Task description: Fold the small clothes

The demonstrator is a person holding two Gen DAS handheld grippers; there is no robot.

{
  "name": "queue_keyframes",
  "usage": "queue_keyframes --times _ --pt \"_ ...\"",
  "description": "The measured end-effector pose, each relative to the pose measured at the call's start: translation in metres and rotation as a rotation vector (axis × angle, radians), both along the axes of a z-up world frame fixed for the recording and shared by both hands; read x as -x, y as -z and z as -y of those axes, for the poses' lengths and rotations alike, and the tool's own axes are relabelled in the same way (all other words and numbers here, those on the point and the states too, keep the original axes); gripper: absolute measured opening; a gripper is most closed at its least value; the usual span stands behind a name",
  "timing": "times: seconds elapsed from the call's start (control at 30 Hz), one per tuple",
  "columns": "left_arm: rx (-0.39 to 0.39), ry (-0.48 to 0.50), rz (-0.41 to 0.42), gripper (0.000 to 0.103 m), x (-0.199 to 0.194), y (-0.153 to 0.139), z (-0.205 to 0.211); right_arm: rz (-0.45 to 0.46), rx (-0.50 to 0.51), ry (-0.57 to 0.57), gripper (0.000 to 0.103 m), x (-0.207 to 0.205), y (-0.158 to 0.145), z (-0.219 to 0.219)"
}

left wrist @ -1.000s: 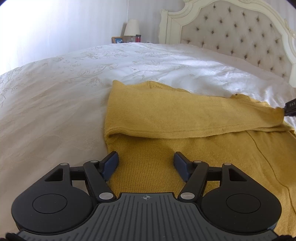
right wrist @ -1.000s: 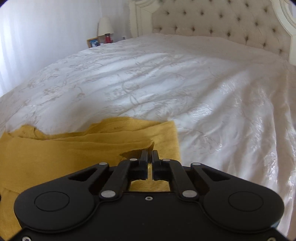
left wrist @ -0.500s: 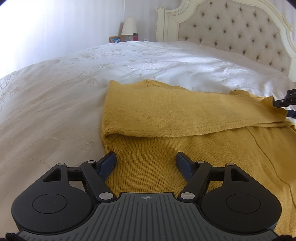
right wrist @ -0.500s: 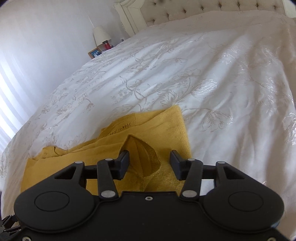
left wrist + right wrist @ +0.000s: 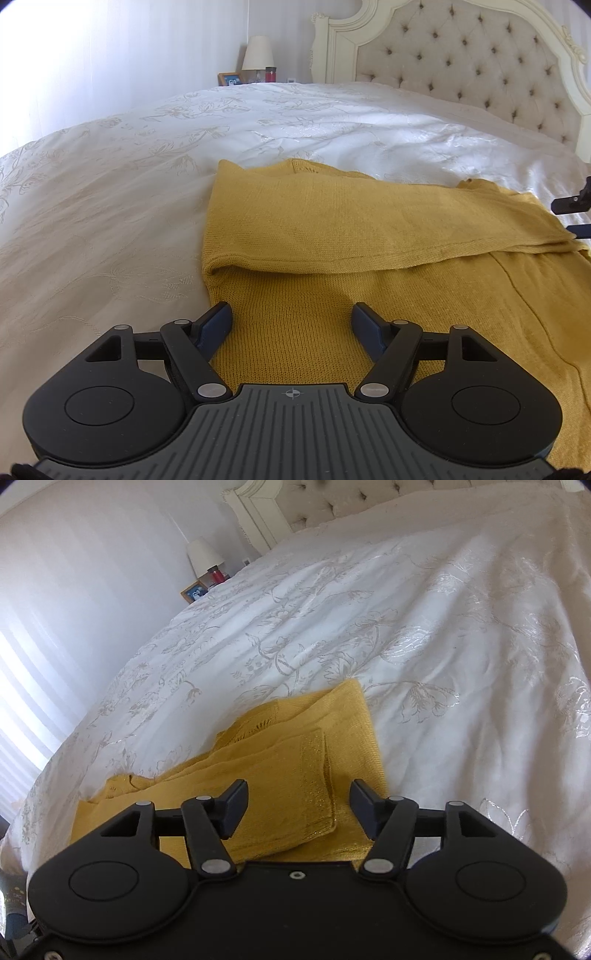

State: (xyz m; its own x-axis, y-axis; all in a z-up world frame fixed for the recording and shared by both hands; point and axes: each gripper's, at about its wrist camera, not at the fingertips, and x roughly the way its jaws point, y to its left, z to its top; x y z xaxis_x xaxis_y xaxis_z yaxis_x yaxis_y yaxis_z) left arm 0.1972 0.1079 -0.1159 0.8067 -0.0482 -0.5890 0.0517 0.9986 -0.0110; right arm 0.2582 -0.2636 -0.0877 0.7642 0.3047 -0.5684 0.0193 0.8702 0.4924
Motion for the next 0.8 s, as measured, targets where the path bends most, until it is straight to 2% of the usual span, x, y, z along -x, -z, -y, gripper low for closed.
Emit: queue_keyframes --times 0.2,0.23,0.3,0.33,0.43,0.53,0.7,0.8 --pt "-0.001 0.000 -0.001 0.071 0.000 0.000 0.000 -0.017 0.037 -0.011 0.069 -0.007 0.004 -0.007" --pt "-0.002 0.000 -0.001 0.071 0.000 0.000 0.000 -0.025 0.035 -0.011 0.066 -0.011 0.006 -0.008" --pt "0.002 0.000 -0.002 0.071 0.000 0.000 0.000 -0.031 0.059 -0.024 0.037 -0.016 0.007 -0.012" --pt "0.002 0.001 -0.005 0.071 -0.001 0.000 0.000 -0.034 0.086 -0.035 0.014 -0.018 0.006 -0.015" --pt "0.002 0.002 -0.019 0.071 -0.002 -0.002 0.001 0.021 0.164 -0.075 0.012 -0.014 -0.005 -0.027" --pt "-0.009 0.001 -0.045 0.072 -0.005 -0.007 0.003 0.089 0.294 -0.040 0.012 -0.009 -0.023 -0.032" --pt "-0.023 -0.016 -0.086 0.072 -0.007 -0.012 0.005 -0.015 0.331 -0.026 0.012 -0.026 -0.007 -0.026" --pt "-0.052 0.005 -0.113 0.072 -0.003 -0.018 0.006 -0.052 0.312 -0.016 0.028 -0.026 0.000 -0.023"
